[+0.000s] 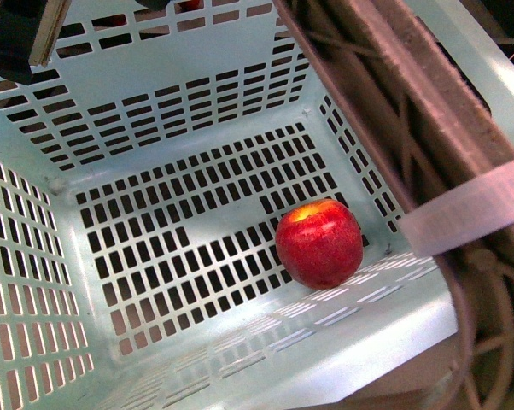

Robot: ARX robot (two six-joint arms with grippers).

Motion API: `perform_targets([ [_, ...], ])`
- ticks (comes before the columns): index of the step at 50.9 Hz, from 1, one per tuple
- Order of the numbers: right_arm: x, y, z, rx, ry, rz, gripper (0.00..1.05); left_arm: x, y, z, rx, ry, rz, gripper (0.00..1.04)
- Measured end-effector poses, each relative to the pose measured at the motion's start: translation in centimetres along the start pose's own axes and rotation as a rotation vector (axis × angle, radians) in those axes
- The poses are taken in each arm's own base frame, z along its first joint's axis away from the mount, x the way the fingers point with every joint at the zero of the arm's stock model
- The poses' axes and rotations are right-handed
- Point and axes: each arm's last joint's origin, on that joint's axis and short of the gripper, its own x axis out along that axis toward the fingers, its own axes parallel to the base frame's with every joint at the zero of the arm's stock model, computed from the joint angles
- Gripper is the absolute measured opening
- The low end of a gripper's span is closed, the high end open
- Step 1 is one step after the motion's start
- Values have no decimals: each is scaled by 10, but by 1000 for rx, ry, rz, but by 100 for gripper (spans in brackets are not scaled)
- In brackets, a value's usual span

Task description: Pick apple with right arm and hold basket with left

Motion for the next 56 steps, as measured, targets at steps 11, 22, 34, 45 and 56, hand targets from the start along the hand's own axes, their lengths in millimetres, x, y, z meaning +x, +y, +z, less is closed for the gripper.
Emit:
perform_targets([
  [11,-5,0,0,0,1,0,2,0,0,0,0,0,0,5],
  [22,-11,0,-2,0,14,0,2,0,0,0,0,0,0,5],
  [34,-19,0,-3,0,8,0,2,0,0,0,2,0,-1,5],
  [45,-19,0,-3,-2,6,0,21,0,0,0,2,0,0,5],
  [56,-19,0,-3,-2,6,0,55,0,0,0,2,0,0,5],
])
